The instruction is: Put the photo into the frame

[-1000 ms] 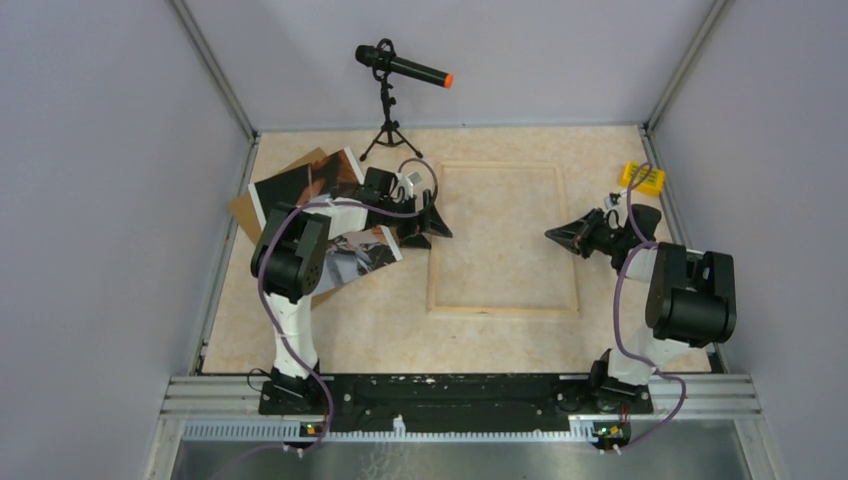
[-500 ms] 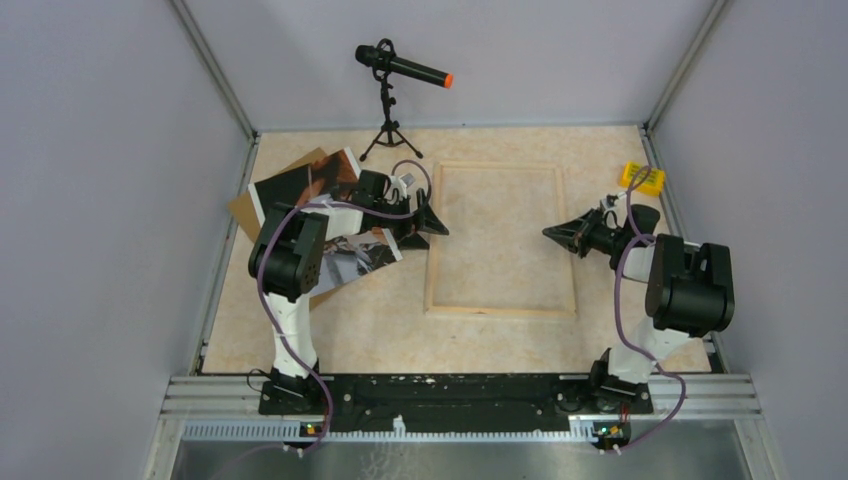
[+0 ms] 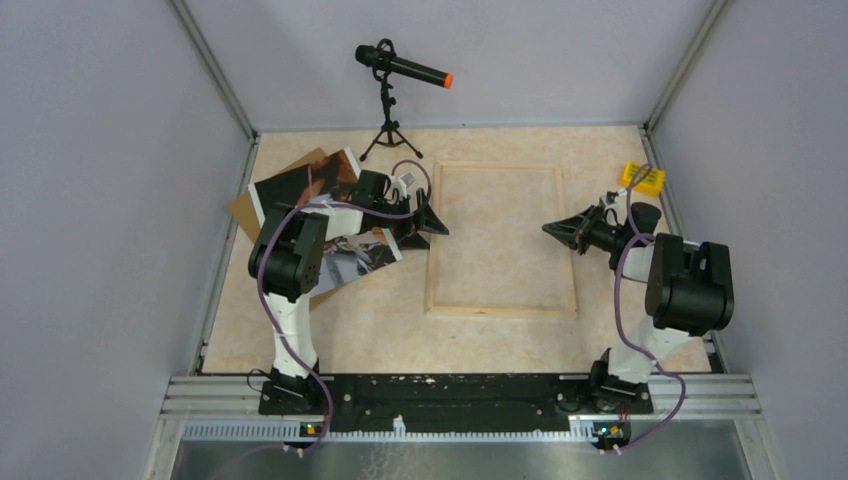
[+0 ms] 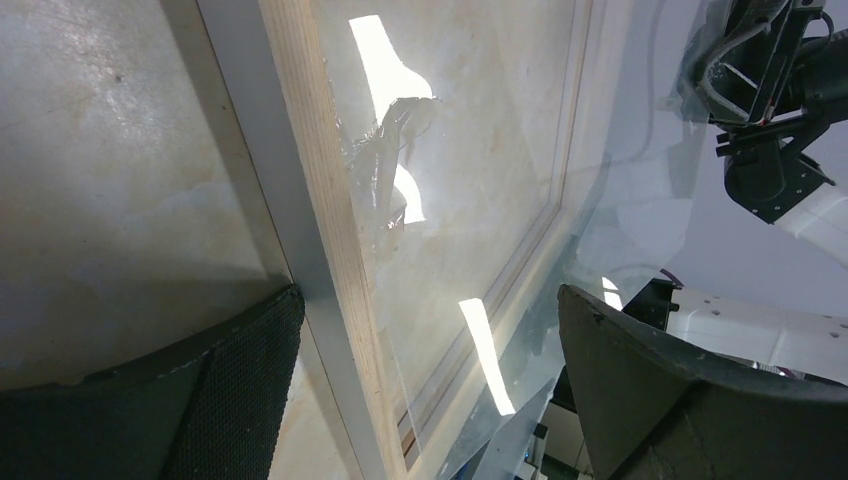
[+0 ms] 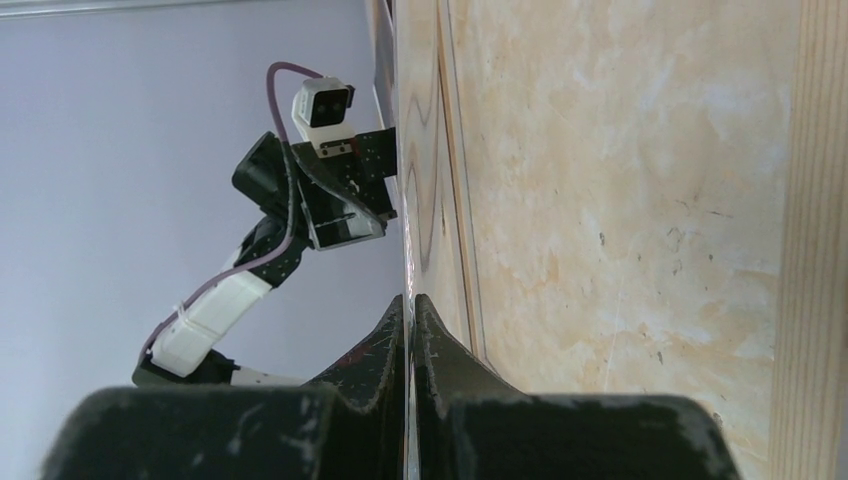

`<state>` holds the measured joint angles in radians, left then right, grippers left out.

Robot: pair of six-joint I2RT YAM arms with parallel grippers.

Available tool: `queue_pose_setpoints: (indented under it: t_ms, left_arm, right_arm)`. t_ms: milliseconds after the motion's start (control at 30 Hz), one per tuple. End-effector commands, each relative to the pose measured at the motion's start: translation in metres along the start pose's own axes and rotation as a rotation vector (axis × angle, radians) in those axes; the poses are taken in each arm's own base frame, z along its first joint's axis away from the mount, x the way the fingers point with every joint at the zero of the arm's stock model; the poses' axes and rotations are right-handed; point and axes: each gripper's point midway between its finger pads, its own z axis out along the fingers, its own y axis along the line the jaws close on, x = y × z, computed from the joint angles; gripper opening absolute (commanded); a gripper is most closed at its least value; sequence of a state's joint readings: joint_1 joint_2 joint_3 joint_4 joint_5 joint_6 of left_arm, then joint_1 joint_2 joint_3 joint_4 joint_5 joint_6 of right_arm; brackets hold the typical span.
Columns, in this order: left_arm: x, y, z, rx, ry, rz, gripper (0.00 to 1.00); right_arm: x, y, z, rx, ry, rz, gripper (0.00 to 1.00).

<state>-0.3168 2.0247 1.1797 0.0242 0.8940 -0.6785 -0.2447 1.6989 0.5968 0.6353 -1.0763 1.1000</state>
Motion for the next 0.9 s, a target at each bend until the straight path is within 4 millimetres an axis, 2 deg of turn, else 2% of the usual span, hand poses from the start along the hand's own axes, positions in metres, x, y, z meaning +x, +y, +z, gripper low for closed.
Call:
queue_pose_setpoints:
  t_ms: [0,133,300,433,867]
  left_arm:
    - [-0.004,-0.013,-0.003,0.046,-0.011,0.05,0.99]
    - [-0.004,-0.012,-0.003,0.042,-0.01,0.052,0.99]
    - [-0.003,-0.01,-0.002,0.037,-0.007,0.047,0.99]
    - [-0.004,-0.008,-0.002,0.028,-0.007,0.046,0.99]
    - [-0.005,-0.007,-0.003,0.009,-0.007,0.054,0.99]
  right_arm:
    - [-0.003,0.0,0.002,-0.006,0.016,-0.068,0.0]
    - [-0.006,-0.01,0.003,0.041,0.018,-0.086,0.0]
    - [-0.012,-0.013,0.006,0.057,0.009,-0.108,0.0]
    - [-0.016,-0.012,0.008,0.072,0.001,-0.156,0.0]
    - [-0.012,-0.008,0.022,0.073,0.006,-0.242,0.0]
